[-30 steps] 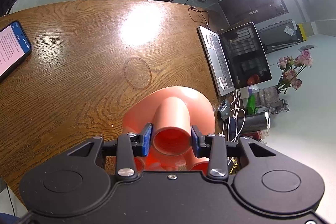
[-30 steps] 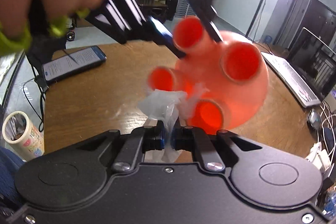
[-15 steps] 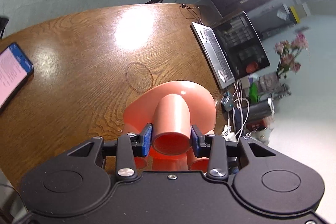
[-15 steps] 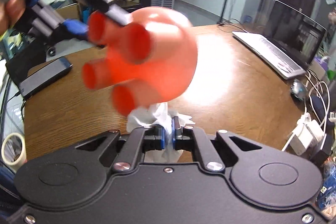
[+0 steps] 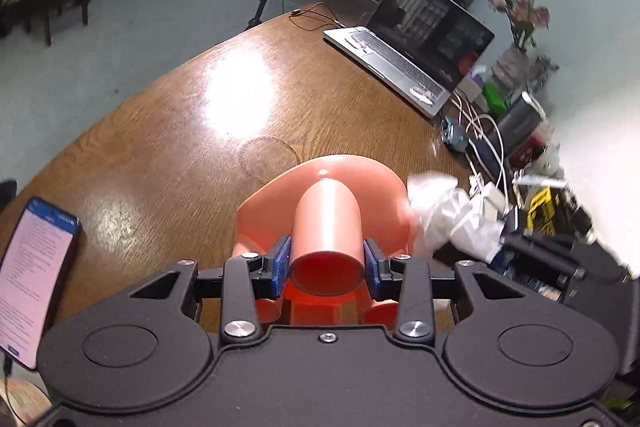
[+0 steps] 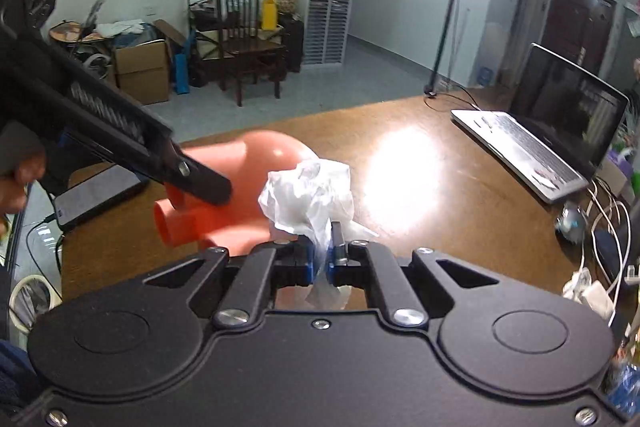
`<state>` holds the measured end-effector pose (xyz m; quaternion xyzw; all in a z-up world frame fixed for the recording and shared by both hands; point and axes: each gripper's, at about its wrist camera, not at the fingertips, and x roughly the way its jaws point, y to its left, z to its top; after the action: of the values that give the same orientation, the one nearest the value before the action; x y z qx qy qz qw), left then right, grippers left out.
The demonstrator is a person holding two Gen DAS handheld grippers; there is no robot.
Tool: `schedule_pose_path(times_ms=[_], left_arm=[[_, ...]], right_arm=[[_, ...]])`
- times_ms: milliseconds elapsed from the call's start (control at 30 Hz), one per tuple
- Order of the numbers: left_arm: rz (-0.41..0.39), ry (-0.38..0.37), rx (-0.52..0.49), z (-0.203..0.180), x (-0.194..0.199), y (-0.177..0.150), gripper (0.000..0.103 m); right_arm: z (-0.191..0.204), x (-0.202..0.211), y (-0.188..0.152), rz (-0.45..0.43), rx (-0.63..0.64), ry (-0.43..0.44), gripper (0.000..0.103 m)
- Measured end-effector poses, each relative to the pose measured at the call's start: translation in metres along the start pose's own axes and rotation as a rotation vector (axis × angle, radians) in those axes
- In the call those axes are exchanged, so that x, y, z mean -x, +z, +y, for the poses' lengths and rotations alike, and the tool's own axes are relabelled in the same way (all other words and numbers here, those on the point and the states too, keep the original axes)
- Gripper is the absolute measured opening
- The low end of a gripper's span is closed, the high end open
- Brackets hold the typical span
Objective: Clean bowl
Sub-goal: 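Rub the tissue around the bowl's legs with the right gripper, then wipe the bowl's base between the legs with the right gripper's tissue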
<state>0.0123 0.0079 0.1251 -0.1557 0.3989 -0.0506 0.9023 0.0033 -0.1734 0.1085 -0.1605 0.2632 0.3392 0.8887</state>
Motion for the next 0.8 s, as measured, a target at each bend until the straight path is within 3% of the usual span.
schedule_pose_path(times_ms=[133,200,333,467,633,800], left_arm=[[-0.043,0.064,-0.217,-0.021,0.000,-0.015,0.036],[-0.087,0.114,-0.408,-0.037,-0.001,-0.031,0.036],[-0.115,0.136,-0.607,-0.058,-0.004,-0.057,0.037],[-0.140,0.166,-0.690,-0.065,-0.007,-0.066,0.037],[-0.216,0.227,-0.923,-0.080,-0.006,-0.095,0.037],[-0.255,0.257,-1.050,-0.094,-0.008,-0.117,0.037]], right_arm=[[0.005,0.001,0.009,-0.008,0.044,0.042,0.007],[0.008,0.001,0.012,-0.005,0.069,0.059,0.007],[0.014,0.000,0.015,0.024,0.126,0.127,0.007],[0.016,0.002,0.017,0.034,0.170,0.152,0.007],[0.015,0.008,0.029,0.013,0.186,0.162,0.007],[0.018,0.009,0.040,-0.002,0.211,0.197,0.007]])
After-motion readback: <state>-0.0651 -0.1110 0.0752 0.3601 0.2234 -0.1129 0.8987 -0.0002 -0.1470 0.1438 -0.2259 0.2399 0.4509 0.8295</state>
